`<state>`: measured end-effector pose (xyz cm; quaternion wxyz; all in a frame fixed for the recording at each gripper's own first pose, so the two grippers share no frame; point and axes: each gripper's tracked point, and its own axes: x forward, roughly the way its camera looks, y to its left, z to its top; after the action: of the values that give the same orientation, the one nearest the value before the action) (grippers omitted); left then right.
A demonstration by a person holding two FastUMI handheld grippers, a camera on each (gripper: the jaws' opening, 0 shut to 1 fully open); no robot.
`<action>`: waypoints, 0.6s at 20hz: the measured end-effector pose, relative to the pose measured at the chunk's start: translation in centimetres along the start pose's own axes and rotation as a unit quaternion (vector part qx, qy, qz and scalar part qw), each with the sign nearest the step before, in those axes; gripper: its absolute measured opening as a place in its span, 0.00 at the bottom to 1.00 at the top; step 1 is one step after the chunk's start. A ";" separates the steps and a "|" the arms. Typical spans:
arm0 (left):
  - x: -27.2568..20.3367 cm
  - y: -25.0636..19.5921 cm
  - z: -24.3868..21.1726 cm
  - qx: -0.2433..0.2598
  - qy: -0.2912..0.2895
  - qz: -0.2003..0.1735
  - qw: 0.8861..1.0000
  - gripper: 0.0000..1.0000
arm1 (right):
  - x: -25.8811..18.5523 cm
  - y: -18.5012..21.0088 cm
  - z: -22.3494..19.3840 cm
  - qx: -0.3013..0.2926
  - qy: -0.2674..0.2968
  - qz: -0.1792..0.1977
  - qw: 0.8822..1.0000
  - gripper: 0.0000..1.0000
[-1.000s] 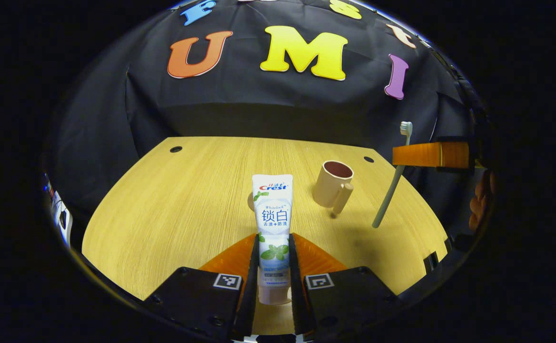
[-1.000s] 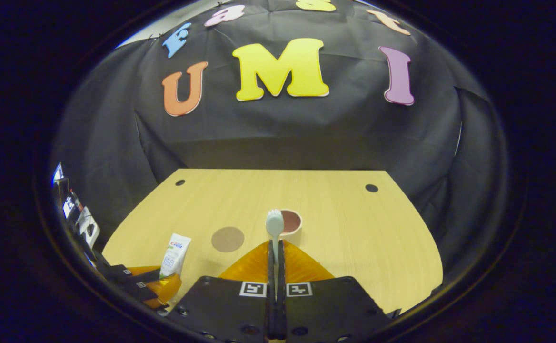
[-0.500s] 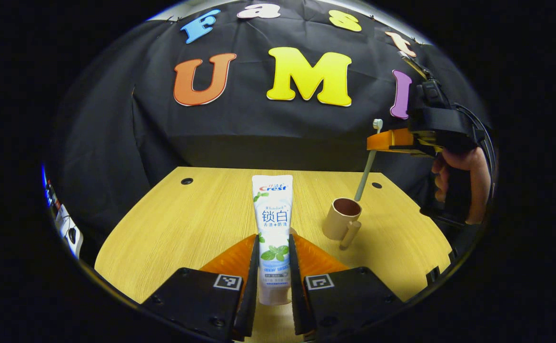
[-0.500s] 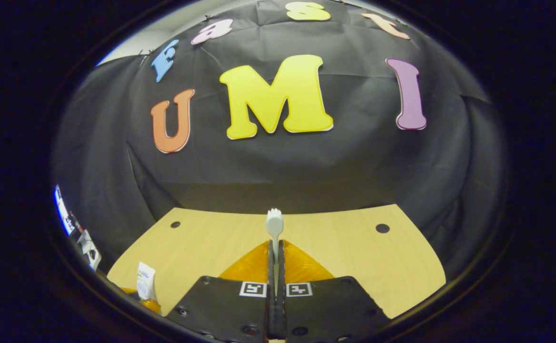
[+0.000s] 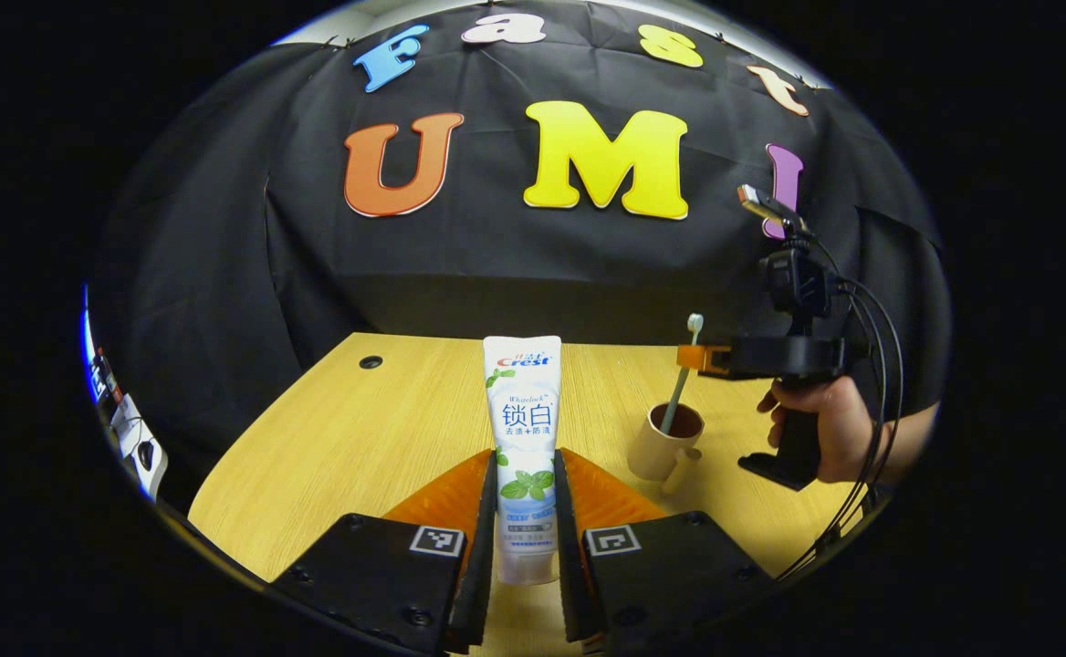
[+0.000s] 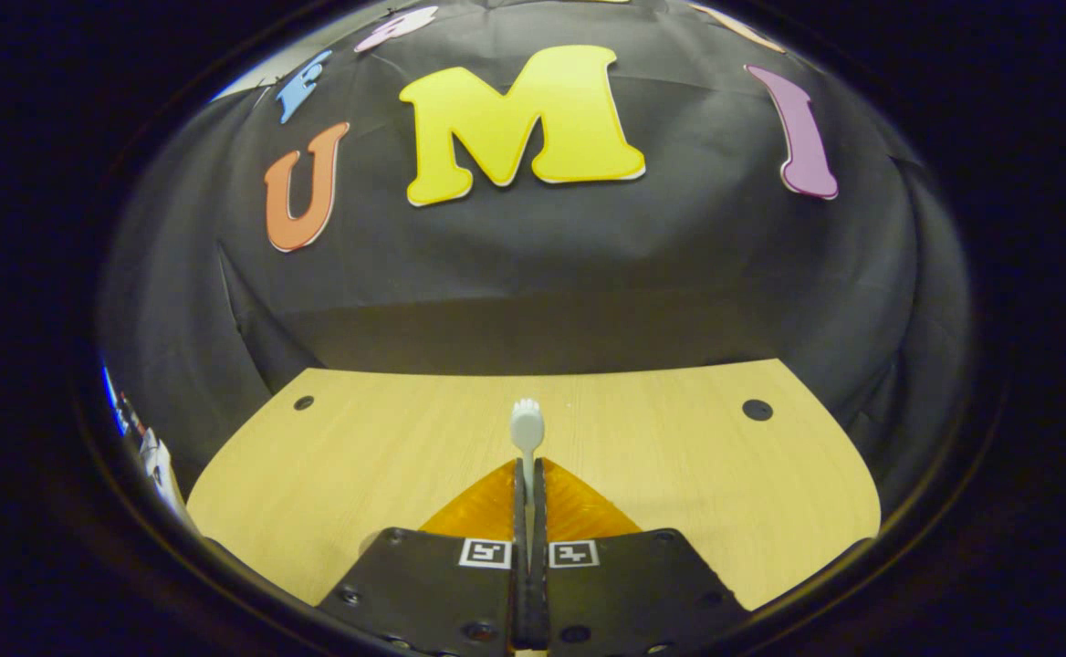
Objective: Put the toothbrush and toothpaste on the desktop into the cup, then pick up the cup and place it on the coaster on the desktop.
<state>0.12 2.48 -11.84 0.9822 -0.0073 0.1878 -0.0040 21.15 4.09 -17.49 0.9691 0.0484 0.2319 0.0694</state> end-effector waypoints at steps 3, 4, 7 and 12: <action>0.2 0.1 0.8 0.001 -0.007 0.006 1.000 0.34 | 1.2 -0.1 -1.9 -0.004 0.017 -0.006 1.000 0.01; 0.2 0.1 0.8 0.001 -0.008 0.008 1.000 0.35 | 1.5 -0.2 -2.2 -0.007 0.021 -0.009 1.000 0.01; 0.0 -0.1 1.7 0.004 -0.020 0.013 1.000 0.35 | 1.6 -0.1 -2.9 -0.007 0.029 0.003 1.000 0.10; 0.7 -1.6 3.6 0.017 -0.054 -0.001 0.998 0.35 | -0.4 -0.8 -2.1 0.006 0.020 0.001 1.000 0.87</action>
<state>2.07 0.92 -8.71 0.9909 0.0090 0.1343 -0.0079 19.94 3.39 -19.32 0.9639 0.0528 0.2514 0.0699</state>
